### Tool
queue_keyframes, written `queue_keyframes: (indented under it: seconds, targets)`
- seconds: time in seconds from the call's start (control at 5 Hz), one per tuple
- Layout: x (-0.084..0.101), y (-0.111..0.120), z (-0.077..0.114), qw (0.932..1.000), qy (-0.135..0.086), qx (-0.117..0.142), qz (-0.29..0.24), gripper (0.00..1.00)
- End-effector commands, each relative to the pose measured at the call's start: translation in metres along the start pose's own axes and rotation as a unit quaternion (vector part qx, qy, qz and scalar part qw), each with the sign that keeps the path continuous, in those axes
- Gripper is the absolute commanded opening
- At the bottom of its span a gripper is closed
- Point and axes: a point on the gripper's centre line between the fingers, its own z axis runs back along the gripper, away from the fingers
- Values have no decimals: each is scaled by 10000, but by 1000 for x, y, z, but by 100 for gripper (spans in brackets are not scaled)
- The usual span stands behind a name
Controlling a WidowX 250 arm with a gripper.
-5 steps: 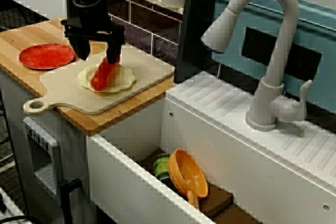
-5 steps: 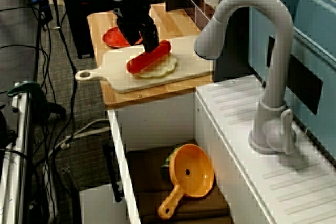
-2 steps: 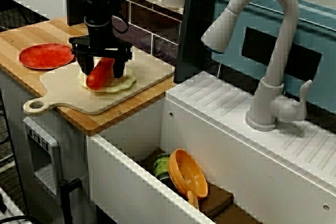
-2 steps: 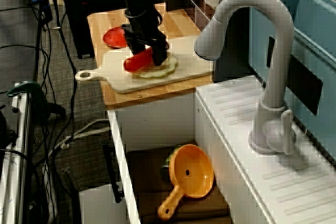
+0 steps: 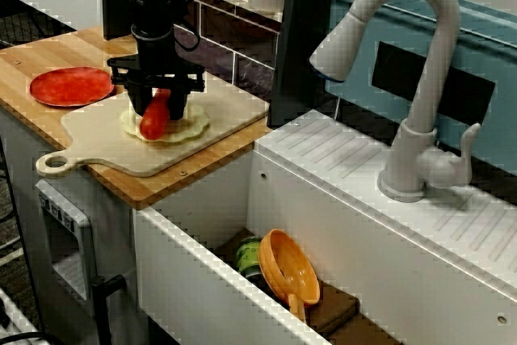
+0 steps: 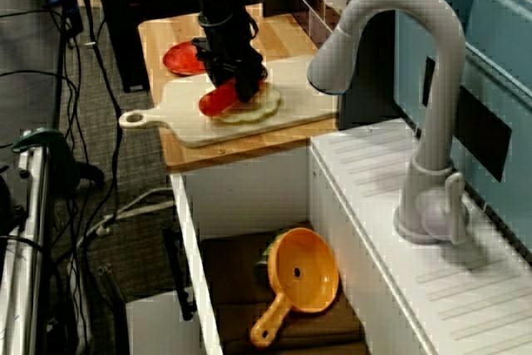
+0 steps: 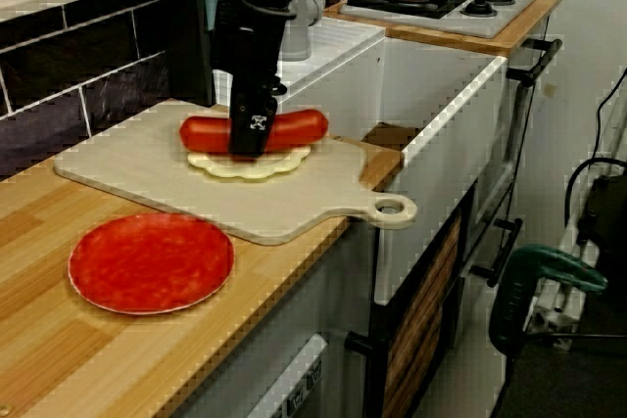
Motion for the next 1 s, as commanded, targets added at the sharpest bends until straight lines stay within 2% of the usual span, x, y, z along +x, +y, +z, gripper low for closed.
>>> queue_keyframes:
  seconds: [0.0,0.2,0.4,0.6,0.8]
  targets:
    - [20,8,41,9999,-97,-1,42,0]
    - [16,16,58,9992,-188,-185,-294,0]
    - [12,30,70,9973,-494,-289,-467,0]
    - [15,51,79,9960,-629,-307,-562,0]
    - [22,71,84,9968,-630,-318,-365,0]
